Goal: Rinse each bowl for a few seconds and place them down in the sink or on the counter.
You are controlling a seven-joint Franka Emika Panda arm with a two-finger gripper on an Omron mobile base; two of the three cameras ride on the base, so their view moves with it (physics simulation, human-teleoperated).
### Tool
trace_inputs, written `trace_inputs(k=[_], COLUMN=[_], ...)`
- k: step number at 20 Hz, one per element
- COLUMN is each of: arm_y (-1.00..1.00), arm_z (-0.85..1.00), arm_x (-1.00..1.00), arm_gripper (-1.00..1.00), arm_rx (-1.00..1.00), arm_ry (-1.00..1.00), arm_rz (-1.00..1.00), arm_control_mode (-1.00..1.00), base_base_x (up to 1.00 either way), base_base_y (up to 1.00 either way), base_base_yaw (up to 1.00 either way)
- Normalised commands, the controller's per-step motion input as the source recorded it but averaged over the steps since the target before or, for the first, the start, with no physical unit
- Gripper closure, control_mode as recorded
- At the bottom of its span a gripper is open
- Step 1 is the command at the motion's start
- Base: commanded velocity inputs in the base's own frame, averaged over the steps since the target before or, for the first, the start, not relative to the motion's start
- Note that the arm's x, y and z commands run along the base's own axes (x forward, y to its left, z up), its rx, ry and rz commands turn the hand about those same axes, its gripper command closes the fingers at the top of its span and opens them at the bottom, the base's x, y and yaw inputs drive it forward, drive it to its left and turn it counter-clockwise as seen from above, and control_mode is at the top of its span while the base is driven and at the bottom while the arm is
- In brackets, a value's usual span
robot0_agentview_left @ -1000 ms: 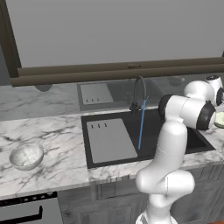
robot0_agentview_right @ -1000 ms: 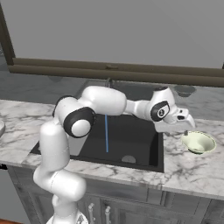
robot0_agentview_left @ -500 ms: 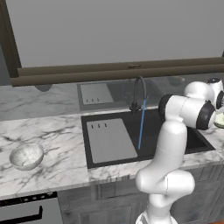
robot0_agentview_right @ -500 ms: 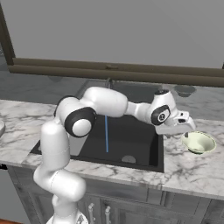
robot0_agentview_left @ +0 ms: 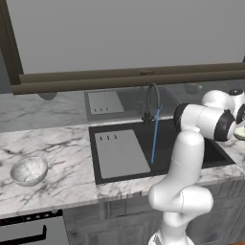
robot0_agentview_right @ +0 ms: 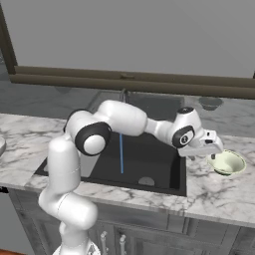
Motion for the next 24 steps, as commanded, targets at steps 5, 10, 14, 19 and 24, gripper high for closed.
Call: trace_inputs(k=[5,10,14,19,24], arm_y=[-0.07,-0.09,-0.12,-0.11,-0.11], arm_z=[-0.10,-0.06,-0.04,-0.05,-0.07], arm_x=[0.02,0.09,0.07,0.08,0.08], arm_gripper=[-1.00,-1.00,-1.00,-1.00,-1.00], arm_rx=[0.01,0.01,0.00,0.00,0.01], arm_ry=[-0.01,0.00,0.00,0.00,0.00], arm_rz=[0.06,0.07,0.05,0.06,0.06], arm_control_mode=[-1.00,-1.00,-1.00,-1.00,-1.00], base_base_x=[0.00,0.00,0.00,0.00,0.00], base_base_y=[0.00,0.00,0.00,0.00,0.00], base_base_yaw=[0.00,0.00,0.00,0.00,0.00])
